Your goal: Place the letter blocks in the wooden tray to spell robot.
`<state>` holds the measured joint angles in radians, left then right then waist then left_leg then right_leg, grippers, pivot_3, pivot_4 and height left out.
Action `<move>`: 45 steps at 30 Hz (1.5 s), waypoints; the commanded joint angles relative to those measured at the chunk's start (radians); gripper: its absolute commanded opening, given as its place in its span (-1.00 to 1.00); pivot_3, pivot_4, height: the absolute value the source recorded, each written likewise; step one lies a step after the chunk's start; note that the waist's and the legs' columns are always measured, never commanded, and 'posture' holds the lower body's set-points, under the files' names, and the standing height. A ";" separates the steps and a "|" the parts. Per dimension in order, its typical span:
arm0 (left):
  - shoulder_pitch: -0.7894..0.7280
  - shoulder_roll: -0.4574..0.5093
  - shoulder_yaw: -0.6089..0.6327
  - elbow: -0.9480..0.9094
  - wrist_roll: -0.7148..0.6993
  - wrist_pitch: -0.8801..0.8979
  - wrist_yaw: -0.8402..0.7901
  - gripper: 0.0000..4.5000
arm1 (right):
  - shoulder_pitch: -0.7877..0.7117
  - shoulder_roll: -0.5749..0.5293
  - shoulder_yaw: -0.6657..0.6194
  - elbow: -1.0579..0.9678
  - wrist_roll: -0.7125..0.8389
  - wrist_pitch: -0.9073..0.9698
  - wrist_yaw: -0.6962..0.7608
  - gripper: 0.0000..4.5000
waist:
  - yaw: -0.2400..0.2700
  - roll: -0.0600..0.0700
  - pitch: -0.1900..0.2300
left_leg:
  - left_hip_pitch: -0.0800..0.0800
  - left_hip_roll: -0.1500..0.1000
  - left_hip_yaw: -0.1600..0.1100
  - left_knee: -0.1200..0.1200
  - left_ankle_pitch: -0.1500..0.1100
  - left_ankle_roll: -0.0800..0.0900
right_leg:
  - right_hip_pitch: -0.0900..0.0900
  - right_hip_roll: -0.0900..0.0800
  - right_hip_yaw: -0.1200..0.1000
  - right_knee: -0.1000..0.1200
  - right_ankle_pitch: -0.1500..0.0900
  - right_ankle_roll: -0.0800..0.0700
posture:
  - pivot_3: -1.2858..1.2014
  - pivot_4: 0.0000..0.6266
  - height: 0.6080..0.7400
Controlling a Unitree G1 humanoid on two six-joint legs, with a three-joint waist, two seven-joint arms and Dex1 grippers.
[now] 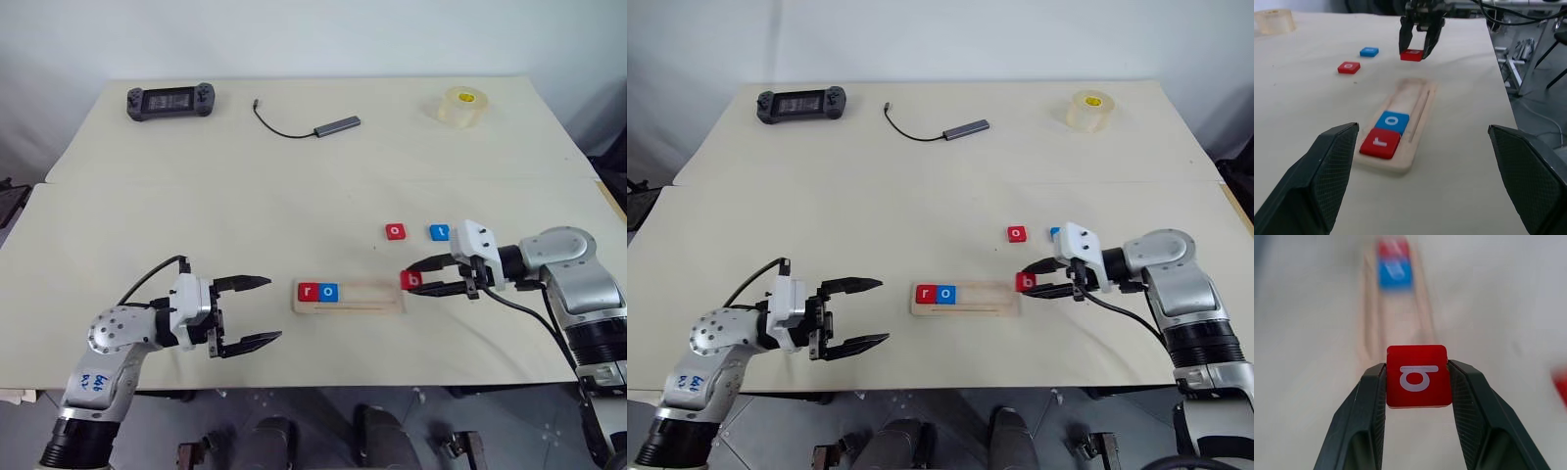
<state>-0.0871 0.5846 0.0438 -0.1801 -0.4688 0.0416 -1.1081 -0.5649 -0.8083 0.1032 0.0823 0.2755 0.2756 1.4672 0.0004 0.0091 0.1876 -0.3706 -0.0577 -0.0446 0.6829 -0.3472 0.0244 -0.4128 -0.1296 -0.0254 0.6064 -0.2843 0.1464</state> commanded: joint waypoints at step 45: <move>0.046 -0.015 0.013 0.011 0.035 -0.090 0.073 1.00 | 0.295 0.062 -0.280 -0.139 0.022 0.004 -0.419 -0.37 | 0.016 0.000 0.000 | -0.001 -0.002 -0.001 -0.001 0.000 0.001 | 0.000 0.002 -0.001 0.002 0.000 0.000 | 0.03 -0.52 1.00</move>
<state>-0.0509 0.5661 0.0334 -0.1720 -0.4330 -0.0275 -1.0380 -0.3203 -0.7274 -0.0983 -0.0088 0.2661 0.2954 1.0768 0.0167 0.0091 0.1875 -0.3716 -0.0601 -0.0453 0.6819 -0.3473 0.0252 -0.4128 -0.1278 -0.0266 0.6076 -0.2843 0.1464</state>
